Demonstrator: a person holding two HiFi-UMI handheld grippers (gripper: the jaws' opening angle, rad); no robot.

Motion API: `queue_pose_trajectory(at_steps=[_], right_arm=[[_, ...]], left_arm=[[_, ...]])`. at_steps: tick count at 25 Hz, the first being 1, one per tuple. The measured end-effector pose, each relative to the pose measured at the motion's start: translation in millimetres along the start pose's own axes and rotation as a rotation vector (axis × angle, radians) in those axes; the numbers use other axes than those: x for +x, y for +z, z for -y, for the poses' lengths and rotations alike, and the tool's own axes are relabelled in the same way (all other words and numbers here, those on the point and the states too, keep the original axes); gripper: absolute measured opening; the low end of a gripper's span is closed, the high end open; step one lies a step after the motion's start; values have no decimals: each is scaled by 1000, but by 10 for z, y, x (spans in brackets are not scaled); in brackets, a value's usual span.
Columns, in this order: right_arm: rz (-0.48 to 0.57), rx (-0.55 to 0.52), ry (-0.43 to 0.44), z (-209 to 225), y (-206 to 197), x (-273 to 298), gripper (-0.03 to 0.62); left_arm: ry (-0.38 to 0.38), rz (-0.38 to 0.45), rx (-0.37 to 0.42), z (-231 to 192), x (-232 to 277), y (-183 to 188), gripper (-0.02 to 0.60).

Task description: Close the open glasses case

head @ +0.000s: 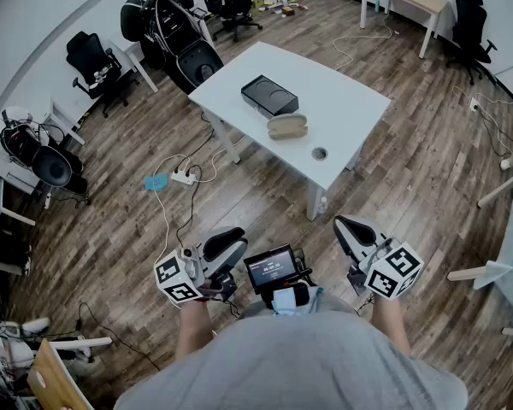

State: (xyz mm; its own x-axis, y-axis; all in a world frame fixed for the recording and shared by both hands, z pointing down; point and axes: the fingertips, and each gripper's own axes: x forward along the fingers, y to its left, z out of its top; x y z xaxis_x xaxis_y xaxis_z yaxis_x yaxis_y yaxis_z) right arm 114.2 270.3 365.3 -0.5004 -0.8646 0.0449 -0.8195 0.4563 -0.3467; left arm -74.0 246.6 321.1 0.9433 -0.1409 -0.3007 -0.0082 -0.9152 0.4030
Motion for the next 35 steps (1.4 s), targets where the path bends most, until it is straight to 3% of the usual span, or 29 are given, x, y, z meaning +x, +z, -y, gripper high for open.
queue_pose_trajectory(at_steps=[10, 22, 28, 35], right_arm=[[4, 18, 8, 82, 33, 22, 29], [49, 16, 80, 201, 162, 126, 33], [67, 29, 52, 379, 241, 334, 34], [55, 41, -6, 847, 327, 711, 34]], left_arm=[[20, 4, 3, -70, 14, 6, 87], [36, 0, 0, -207, 125, 12, 87], [67, -3, -25, -533, 69, 41, 87], [36, 1, -52, -1228, 338, 139, 87]])
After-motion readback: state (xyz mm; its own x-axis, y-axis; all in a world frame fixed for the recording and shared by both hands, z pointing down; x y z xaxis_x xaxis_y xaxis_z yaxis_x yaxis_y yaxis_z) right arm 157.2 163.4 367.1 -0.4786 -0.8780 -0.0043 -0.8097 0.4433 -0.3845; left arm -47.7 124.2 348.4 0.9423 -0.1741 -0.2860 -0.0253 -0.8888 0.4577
